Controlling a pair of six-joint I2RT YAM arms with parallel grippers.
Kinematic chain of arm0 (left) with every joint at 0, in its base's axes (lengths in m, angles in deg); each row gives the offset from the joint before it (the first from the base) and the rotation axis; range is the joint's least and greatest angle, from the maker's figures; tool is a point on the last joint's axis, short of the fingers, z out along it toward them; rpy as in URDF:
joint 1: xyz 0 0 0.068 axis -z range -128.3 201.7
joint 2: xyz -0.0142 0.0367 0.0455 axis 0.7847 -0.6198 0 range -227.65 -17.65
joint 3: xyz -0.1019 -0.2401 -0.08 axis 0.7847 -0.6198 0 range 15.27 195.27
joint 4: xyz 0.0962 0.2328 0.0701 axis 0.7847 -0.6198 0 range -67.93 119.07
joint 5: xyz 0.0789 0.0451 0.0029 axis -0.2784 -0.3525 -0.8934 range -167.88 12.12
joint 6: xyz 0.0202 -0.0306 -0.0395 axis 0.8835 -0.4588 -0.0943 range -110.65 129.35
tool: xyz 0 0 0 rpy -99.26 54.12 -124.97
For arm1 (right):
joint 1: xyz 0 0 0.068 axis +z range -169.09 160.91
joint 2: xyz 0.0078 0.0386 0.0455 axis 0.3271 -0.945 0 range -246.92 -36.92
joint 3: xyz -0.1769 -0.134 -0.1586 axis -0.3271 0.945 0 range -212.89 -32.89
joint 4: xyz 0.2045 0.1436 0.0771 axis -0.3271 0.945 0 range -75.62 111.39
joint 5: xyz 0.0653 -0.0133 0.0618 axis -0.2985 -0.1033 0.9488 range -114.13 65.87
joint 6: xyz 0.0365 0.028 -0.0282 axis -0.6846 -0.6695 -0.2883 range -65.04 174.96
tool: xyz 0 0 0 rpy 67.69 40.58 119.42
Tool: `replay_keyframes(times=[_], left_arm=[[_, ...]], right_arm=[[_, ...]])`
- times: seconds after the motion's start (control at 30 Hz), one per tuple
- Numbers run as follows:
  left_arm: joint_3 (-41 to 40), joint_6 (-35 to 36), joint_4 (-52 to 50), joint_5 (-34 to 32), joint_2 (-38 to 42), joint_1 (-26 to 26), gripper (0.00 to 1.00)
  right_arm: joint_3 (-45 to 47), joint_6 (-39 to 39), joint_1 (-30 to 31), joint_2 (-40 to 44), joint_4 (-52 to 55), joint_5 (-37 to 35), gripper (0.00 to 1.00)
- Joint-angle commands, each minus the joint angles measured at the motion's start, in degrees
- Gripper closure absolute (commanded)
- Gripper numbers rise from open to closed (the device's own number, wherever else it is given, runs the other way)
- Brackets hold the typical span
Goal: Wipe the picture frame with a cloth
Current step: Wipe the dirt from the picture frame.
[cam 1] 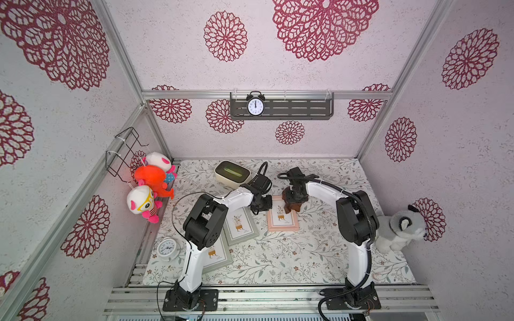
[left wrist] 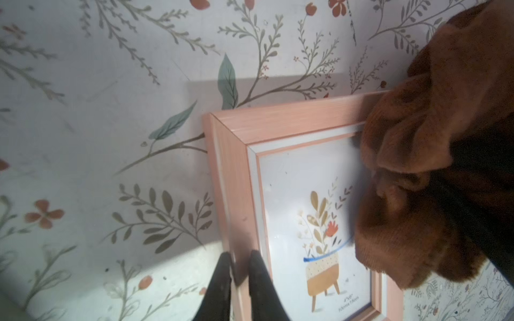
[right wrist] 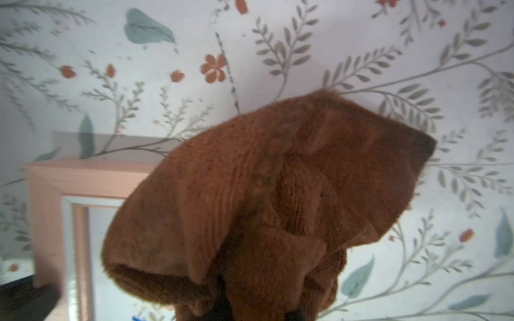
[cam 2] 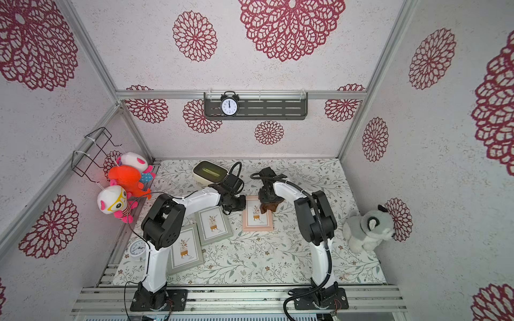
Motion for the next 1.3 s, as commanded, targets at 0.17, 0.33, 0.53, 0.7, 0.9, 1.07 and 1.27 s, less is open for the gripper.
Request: replay_keyframes(times=[0.17,0.33,0.53,0.7,0.9,1.07,1.27], left_arm=[[-1.57,1.08,-0.1,0.92,-4.1,1.32,0.86],[-0.55,1.1,-0.77,1.06,-5.1,1.43,0.86],[0.0,1.41,-2.63,-0.15,-5.97,1.54,0.87],[0.27,1.54,-3.6,-0.55,-6.74,1.55,0.87],[1.01,1.69,-4.09,-0.79,-7.27,1.78,0.87],[1.92,2.08,-5.27,-1.31,-8.23,1.98,0.87],[2.62,2.31,-6.67,-2.16,-8.78,2.03,0.87]], right_arm=[[4.75,-5.45,3.96,0.15,-11.49,11.48,1.0],[6.07,-4.88,2.96,1.15,-7.74,5.01,1.0],[7.69,-4.56,0.85,3.97,-3.1,-1.19,1.0],[7.52,-4.64,0.18,5.27,-0.72,-3.05,1.0],[6.46,-4.7,0.97,2.95,-5.14,3.24,1.0],[1.8,-4.55,3.35,-0.3,-7.68,6.99,1.0],[0.76,-4.06,2.93,-0.91,-4.59,3.4,1.0]])
